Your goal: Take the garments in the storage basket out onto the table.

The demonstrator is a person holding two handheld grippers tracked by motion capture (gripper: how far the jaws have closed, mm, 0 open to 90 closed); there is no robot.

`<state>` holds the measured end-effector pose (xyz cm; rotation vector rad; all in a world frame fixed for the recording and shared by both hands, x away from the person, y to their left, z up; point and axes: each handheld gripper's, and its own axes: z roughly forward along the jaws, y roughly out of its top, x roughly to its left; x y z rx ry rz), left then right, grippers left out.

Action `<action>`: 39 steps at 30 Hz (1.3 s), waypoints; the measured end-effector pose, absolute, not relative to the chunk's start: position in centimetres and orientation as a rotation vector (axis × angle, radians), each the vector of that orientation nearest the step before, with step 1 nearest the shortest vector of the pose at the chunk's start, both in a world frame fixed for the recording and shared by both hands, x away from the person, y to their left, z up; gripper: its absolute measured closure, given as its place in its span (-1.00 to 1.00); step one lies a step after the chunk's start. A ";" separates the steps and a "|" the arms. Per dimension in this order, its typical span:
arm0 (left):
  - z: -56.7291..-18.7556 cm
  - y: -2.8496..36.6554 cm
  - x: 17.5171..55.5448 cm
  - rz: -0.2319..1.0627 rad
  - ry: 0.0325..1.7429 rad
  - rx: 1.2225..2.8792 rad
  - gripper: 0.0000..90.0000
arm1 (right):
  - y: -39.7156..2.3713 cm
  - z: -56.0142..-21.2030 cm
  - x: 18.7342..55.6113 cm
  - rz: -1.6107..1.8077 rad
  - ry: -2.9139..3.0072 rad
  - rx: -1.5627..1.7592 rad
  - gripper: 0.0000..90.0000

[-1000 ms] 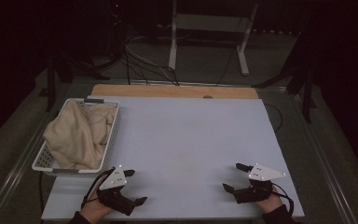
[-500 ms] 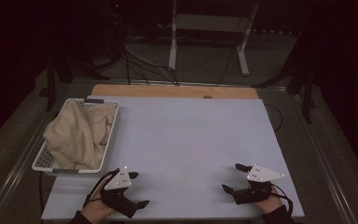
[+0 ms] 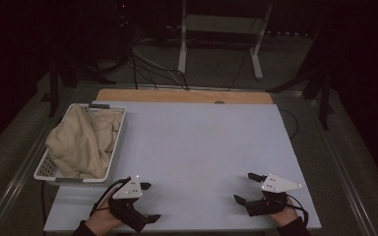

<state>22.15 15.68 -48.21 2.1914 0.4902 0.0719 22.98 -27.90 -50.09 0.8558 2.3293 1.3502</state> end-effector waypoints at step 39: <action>-42.0 17.3 24.0 0.093 0.479 2.230 -1.00 | -27.2 -49.8 22.8 1.343 2.320 0.842 -0.81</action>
